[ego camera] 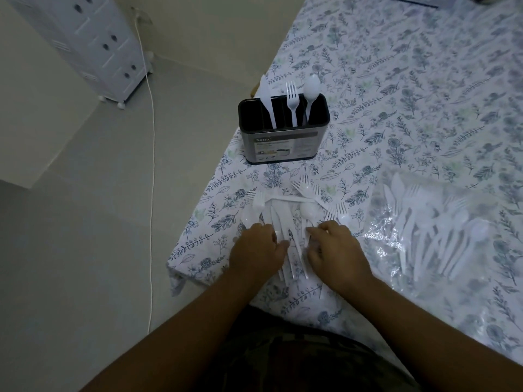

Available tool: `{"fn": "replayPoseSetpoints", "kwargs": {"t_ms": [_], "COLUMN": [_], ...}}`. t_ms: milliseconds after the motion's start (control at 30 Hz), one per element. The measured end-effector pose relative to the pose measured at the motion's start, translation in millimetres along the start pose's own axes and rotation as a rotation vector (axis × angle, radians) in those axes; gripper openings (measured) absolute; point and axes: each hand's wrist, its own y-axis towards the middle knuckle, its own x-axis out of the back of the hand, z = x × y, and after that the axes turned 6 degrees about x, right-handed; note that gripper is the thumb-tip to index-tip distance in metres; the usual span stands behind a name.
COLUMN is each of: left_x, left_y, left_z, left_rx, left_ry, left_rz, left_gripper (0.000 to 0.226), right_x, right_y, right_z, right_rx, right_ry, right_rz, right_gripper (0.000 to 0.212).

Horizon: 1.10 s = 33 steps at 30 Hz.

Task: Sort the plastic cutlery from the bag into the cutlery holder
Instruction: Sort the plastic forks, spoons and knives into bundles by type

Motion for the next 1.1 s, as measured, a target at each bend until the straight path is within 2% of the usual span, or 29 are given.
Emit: {"fn": "replayPoseSetpoints", "kwargs": {"t_ms": [100, 233, 367, 467, 667, 767, 833, 900, 1000, 1033, 1100], "left_x": [-0.5, 2.5, 8.7, 14.3, 15.6, 13.9, 13.2, 11.7, 10.6, 11.0, 10.3], "left_y": [8.1, 15.9, 11.0, -0.1, -32.9, -43.8, -48.3, -47.4, -37.6, -34.1, -26.6], "left_z": [-13.5, -19.4, -12.0, -13.8, -27.5, -30.3, -32.1, -28.9, -15.8, -12.2, -8.1], "left_rx": [0.076, 0.134, 0.187, 0.16, 0.085, 0.065, 0.032, 0.031, 0.121, 0.144, 0.164], "left_ry": [0.137, 0.028, -0.126, -0.222, -0.368, -0.439, -0.442, -0.414, -0.327, -0.281, -0.222], "left_rz": [0.052, 0.095, 0.115, 0.096, 0.138, 0.163, 0.189, 0.153, 0.098, 0.088, 0.075], "left_gripper": [0.052, 0.037, 0.031, 0.031, 0.022, 0.022, 0.024, 0.031, 0.037, 0.037, 0.046], "right_x": [2.4, 3.3, 7.8, 11.4, 8.6, 10.5, 8.6, 6.6, 6.2, 7.0, 7.3], "right_y": [1.4, 3.9, 9.5, 14.7, 7.8, 0.3, -2.2, -4.2, -6.1, -6.6, -7.6], "right_z": [3.9, 9.8, 14.1, 21.7, 36.2, 40.5, 38.4, 33.0, 26.0, 25.3, 25.4], "right_rx": [-0.022, -0.087, -0.189, -0.301, -0.604, -0.692, -0.713, -0.731, -0.678, -0.674, -0.678], "right_ry": [0.012, 0.146, 0.408, 0.597, 1.083, 1.306, 1.363, 1.431, 1.403, 1.383, 1.344], "right_rz": [0.019, 0.028, 0.033, 0.081, 0.23, 0.2, 0.146, 0.115, 0.098, 0.1, 0.075], "right_gripper": [0.046, 0.042, 0.036, 0.031, 0.039, 0.024, 0.004, 0.023, 0.033, 0.032, 0.016]}}
